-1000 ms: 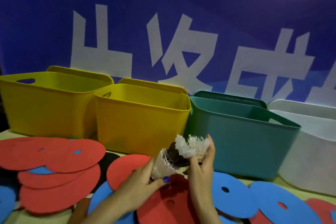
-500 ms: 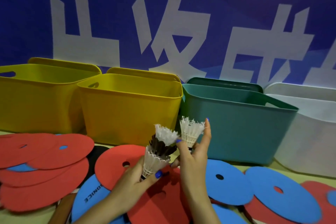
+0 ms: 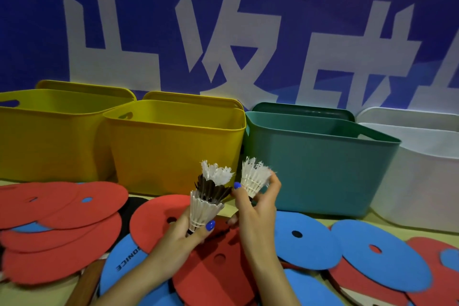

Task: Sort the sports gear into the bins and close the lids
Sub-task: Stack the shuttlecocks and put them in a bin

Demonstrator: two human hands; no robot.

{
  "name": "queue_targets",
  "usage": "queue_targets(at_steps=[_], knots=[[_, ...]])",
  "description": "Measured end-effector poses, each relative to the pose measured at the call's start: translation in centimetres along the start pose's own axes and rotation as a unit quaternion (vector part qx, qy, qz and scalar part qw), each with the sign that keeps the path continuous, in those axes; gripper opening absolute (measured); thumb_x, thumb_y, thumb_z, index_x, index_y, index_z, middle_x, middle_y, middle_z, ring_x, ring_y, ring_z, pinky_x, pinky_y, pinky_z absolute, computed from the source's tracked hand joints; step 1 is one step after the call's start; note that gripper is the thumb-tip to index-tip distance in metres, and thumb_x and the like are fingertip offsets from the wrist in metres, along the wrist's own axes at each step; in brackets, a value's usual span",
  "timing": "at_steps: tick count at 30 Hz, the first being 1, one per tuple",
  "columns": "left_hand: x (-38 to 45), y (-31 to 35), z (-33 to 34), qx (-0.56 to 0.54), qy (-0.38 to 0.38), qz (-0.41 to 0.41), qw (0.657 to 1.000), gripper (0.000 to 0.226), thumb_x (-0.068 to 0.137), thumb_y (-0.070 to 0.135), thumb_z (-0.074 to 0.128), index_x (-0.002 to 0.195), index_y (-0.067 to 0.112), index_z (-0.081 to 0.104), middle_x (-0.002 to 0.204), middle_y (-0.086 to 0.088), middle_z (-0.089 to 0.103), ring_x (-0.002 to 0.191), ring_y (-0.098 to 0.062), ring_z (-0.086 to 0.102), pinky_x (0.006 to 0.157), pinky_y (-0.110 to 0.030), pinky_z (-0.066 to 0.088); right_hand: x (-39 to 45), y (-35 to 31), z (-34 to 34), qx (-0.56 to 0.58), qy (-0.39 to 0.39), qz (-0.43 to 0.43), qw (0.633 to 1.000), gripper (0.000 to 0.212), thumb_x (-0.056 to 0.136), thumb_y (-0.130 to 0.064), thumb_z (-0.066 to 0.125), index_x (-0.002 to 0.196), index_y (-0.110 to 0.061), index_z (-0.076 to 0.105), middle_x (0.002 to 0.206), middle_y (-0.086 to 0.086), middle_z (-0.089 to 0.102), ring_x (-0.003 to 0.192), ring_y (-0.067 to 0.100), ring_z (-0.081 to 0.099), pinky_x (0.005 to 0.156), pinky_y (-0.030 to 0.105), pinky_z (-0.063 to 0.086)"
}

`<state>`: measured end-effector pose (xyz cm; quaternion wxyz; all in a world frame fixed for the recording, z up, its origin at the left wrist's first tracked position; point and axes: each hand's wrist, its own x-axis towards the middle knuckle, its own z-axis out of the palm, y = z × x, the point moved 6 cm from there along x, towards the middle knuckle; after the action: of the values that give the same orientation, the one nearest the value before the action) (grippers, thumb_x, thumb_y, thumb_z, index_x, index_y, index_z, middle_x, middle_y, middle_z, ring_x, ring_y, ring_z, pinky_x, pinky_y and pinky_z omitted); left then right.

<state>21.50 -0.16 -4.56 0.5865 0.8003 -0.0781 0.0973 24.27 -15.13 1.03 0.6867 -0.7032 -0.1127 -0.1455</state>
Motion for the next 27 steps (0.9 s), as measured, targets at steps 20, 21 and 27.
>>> queue_targets(at_steps=[20, 21, 27], knots=[[-0.4, 1.0, 0.3, 0.074, -0.06, 0.042, 0.995, 0.052, 0.079, 0.064, 0.055, 0.125, 0.05, 0.035, 0.126, 0.034, 0.052, 0.118, 0.01, 0.049, 0.097, -0.011, 0.039, 1.2, 0.2, -2.3, 0.192, 0.096, 0.066, 0.975, 0.03, 0.09, -0.019, 0.06, 0.103, -0.032, 0.037, 0.099, 0.005, 0.069, 0.084, 0.011, 0.063, 0.087, 0.036, 0.049], [-0.5, 0.9, 0.3, 0.079, -0.06, 0.041, 0.994, 0.054, 0.076, 0.069, 0.054, 0.124, 0.051, 0.036, 0.125, 0.032, 0.054, 0.117, 0.01, 0.049, 0.098, -0.012, 0.04, 1.1, 0.2, -2.1, 0.19, 0.087, 0.064, 0.976, 0.029, 0.09, -0.022, 0.06, 0.102, -0.032, 0.036, 0.1, 0.002, 0.069, 0.088, 0.009, 0.063, 0.09, 0.037, 0.048], [-0.6, 1.2, 0.4, 0.1, -0.071, 0.041, 0.992, 0.055, 0.074, 0.074, 0.05, 0.121, 0.053, 0.033, 0.125, 0.042, 0.046, 0.118, 0.015, 0.045, 0.097, -0.008, 0.037, 0.9, -0.2, -2.6, 0.199, 0.111, 0.023, 0.973, 0.024, 0.081, -0.038, 0.058, 0.099, -0.032, 0.042, 0.084, -0.003, 0.072, 0.08, 0.007, 0.067, 0.082, 0.032, 0.051]])
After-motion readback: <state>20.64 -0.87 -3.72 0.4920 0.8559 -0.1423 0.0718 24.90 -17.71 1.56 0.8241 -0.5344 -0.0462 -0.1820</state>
